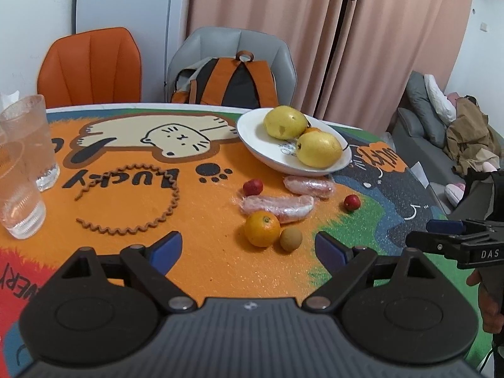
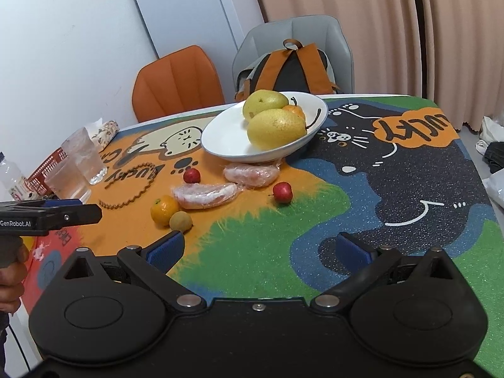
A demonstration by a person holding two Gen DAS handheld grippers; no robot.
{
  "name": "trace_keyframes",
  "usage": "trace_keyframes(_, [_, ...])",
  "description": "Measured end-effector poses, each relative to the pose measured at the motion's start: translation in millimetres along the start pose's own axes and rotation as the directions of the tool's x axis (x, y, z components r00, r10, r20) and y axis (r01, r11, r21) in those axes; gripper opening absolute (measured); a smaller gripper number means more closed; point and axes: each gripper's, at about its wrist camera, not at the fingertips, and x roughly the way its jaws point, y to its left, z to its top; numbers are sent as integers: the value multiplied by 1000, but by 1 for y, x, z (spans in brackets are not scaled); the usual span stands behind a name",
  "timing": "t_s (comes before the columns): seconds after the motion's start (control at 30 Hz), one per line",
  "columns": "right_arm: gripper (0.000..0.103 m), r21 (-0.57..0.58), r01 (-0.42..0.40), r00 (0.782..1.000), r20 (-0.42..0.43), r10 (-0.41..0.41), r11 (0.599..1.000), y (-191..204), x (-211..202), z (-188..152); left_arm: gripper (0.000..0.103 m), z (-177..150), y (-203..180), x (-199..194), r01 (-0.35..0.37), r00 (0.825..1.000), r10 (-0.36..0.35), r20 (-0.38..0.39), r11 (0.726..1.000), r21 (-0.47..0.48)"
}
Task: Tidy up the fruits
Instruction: 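Withdraw both grippers from the plate toward the remaining fruit, then grasp the loose orange with the left gripper while the right gripper grasps a red jujube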
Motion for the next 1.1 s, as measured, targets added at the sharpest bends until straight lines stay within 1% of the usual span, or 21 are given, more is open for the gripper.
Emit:
trace_keyframes(0.2, [103, -11, -1, 1000, -18, 1, 1000, 2, 8, -1, 88, -3, 1, 11, 10, 1000, -10, -10, 1000, -15])
trace_keyframes(0.27, [103, -16, 2, 1000, -20, -2, 1000, 3, 11, 0, 85, -3, 3, 15, 9, 1000, -9, -11, 1000, -25])
trace_keyframes(0.33, [102, -17, 2, 1000, -23, -3, 1000, 3, 14, 0, 78, -3, 4, 19, 8, 1000, -8, -12, 999, -35])
trace_keyframes(0.43, [102, -14, 2, 1000, -26, -3, 1000, 1, 18, 2, 70, -2, 7, 28, 2, 1000, -3, -24, 999, -50])
trace_keyframes(0.5, [99, -11, 4, 1000, -29, -4, 1000, 0, 22, 3, 67, -2, 9, 33, 6, 999, -8, -31, 998, -62])
trace_keyframes(0.6, [92, -4, -1, 999, -42, 0, 1000, -1, 28, 5, 65, -1, 10, 41, 10, 999, -13, -39, 998, -66])
trace_keyframes(0.77, [91, 1, 0, 998, -56, 0, 1000, -2, 39, 8, 61, 0, 9, 53, 15, 999, -19, -49, 997, -75])
trace_keyframes(0.83, [91, 6, 2, 999, -55, -1, 1000, -2, 43, 10, 56, 1, 9, 59, 12, 999, -16, -51, 997, -76])
trace_keyframes(0.9, [89, 10, 2, 999, -54, -1, 1000, -4, 47, 12, 54, 2, 9, 65, 7, 998, -12, -56, 997, -81])
trace_keyframes(1.1, [87, 12, 4, 997, -73, -3, 1000, -10, 62, 19, 52, 7, 7, 77, 14, 999, -19, -51, 995, -94])
